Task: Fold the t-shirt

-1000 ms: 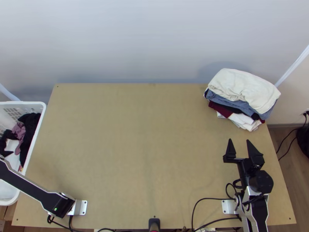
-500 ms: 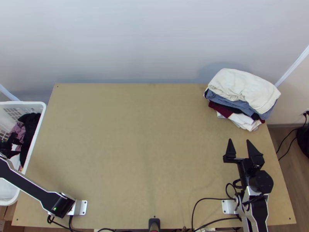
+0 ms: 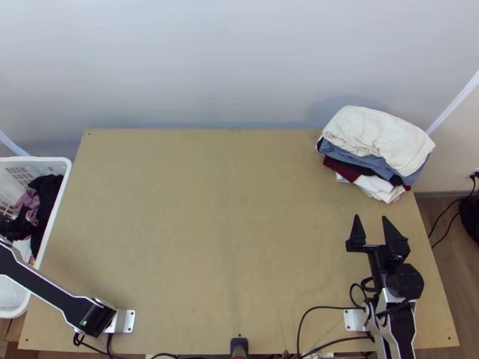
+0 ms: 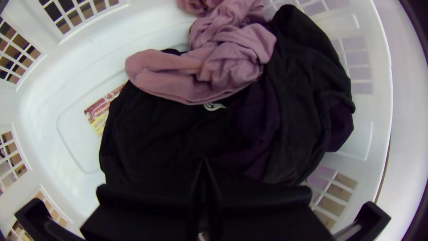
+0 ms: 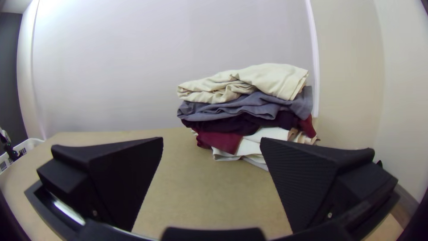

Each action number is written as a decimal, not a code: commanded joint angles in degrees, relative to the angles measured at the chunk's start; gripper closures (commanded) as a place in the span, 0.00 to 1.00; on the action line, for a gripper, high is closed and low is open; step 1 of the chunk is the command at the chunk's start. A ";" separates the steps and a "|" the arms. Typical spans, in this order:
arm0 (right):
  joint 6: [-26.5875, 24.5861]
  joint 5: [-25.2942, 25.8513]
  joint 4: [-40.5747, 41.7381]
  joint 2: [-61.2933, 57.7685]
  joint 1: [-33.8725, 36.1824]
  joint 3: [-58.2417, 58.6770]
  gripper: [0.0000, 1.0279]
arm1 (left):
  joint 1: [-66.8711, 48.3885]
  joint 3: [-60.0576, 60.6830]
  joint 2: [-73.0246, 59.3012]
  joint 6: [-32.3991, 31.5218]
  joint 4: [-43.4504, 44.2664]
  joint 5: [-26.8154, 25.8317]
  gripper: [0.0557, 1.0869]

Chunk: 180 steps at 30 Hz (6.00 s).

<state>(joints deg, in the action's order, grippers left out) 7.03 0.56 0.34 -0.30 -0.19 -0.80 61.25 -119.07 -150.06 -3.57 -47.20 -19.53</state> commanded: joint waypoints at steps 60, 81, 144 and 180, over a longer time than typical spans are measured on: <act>-0.52 0.32 -1.22 0.38 0.27 0.18 0.04 | 6.95 9.11 50.48 -13.30 22.59 5.99 0.96; -0.52 0.32 -1.22 0.38 0.27 0.18 0.04 | 5.37 -3.98 59.00 -19.28 29.45 7.05 0.96; -0.52 0.32 -1.22 0.38 0.27 0.27 0.04 | -16.61 39.52 38.53 -7.59 58.45 16.54 0.04; -0.52 0.32 -1.22 0.38 0.27 0.27 0.04 | 5.89 1.64 11.02 14.74 -12.39 10.56 0.12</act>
<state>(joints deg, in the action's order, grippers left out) 7.03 0.56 0.34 -0.30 -0.19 -0.80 66.39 -116.18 -136.57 9.37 -60.93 -9.19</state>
